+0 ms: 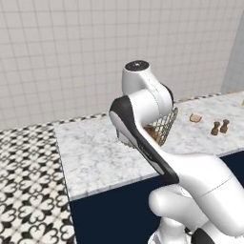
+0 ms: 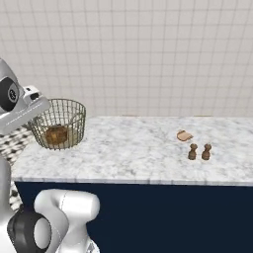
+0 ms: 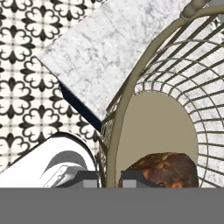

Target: Open the cabinet, pick up the bread from the cabinet and place it in the basket. Then move the basket to the dining counter.

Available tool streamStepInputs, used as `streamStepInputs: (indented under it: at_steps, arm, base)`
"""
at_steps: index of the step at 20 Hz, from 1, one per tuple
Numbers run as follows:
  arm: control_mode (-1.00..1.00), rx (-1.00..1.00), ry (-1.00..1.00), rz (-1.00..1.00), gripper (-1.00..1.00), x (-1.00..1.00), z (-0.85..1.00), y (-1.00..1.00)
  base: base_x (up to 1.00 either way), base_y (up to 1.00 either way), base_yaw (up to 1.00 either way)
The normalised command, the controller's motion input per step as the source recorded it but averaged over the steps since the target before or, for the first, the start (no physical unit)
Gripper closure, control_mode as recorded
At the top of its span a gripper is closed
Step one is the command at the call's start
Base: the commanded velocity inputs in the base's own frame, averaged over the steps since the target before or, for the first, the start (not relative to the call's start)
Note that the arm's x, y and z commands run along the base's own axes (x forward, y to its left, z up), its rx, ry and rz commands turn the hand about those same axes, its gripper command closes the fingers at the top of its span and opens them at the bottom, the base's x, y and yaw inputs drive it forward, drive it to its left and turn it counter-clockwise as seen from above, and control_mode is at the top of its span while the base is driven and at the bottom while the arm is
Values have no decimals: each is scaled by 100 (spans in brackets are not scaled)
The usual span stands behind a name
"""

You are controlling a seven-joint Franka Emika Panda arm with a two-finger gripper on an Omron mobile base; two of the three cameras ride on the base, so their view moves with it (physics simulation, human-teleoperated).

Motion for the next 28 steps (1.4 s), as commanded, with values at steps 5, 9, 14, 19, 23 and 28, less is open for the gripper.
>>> streamStepInputs:
  at_steps: [5,9,14,19,23,28]
  arm:
    - [-100,9,0,0,100,18,-3,-4]
    - [-100,7,5,-3,100,98,-49,-19]
    - [-100,0,17,-5,100,100,-89,-5]
    - [-100,0,23,0,100,100,-80,-2]
    - [-100,-1,3,0,100,87,-69,0]
    - [-100,-4,0,0,100,42,-69,8]
  base:
    - [15,0,0]
    - [0,0,0]
    - [0,0,0]
    - [0,0,0]
    - [0,0,0]
    - [0,0,0]
